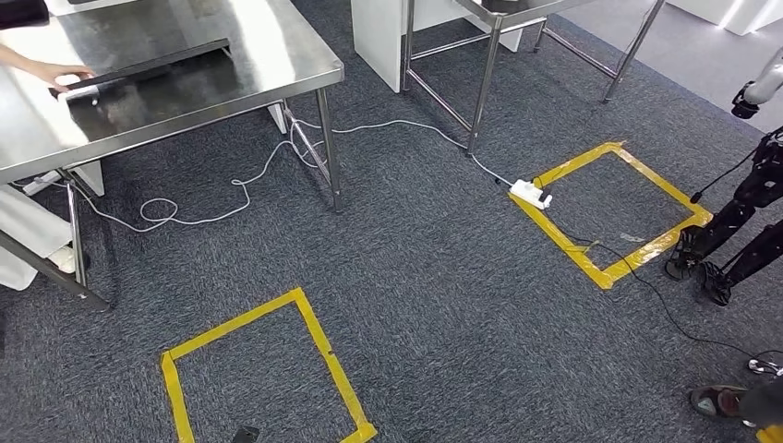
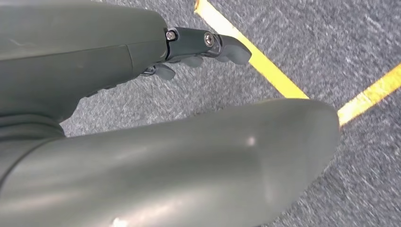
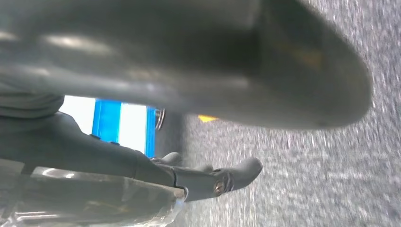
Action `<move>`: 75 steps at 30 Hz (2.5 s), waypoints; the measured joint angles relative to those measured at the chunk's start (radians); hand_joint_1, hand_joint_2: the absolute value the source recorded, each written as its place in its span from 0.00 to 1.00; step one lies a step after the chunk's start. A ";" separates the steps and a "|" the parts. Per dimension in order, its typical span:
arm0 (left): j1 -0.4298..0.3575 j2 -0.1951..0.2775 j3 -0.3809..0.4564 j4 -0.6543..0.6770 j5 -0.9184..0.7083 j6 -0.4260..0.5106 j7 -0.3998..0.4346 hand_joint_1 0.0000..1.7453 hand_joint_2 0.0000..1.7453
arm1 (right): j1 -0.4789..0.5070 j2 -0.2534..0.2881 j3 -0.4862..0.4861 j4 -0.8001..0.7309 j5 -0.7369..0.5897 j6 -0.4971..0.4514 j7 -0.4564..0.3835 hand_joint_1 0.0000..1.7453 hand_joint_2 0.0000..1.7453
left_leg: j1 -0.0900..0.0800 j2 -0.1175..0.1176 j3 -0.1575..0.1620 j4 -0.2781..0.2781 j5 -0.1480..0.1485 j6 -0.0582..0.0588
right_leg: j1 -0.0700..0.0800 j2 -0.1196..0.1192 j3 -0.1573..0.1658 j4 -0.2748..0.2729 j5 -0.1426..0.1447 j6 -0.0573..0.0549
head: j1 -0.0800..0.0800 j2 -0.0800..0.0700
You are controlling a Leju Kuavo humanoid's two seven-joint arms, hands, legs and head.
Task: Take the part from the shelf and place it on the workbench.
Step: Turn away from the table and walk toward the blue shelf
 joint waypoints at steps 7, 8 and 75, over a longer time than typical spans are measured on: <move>0.001 -0.003 -0.002 0.000 -0.005 -0.001 -0.003 0.00 0.00 | 0.001 -0.003 -0.004 0.001 -0.001 0.000 0.001 0.00 0.00 | 0.001 0.082 0.003 -0.022 0.016 0.019 | -0.002 -0.104 -0.133 0.241 -0.109 -0.002 | 0.009 0.000; 0.001 -0.003 -0.002 0.000 -0.005 -0.001 -0.003 0.00 0.00 | 0.001 -0.003 -0.004 0.001 -0.001 0.000 0.001 0.00 0.00 | 0.001 0.082 0.003 -0.022 0.016 0.019 | -0.002 -0.104 -0.134 0.242 -0.110 -0.002 | 0.009 0.000; -0.004 0.000 0.016 0.010 0.032 -0.188 0.364 0.00 0.00 | -0.010 0.002 -0.032 0.005 0.024 0.087 0.040 0.00 0.00 | -0.013 0.178 0.024 -0.027 0.007 -0.007 | -0.020 -0.188 0.010 0.000 -0.010 0.039 | 0.004 0.000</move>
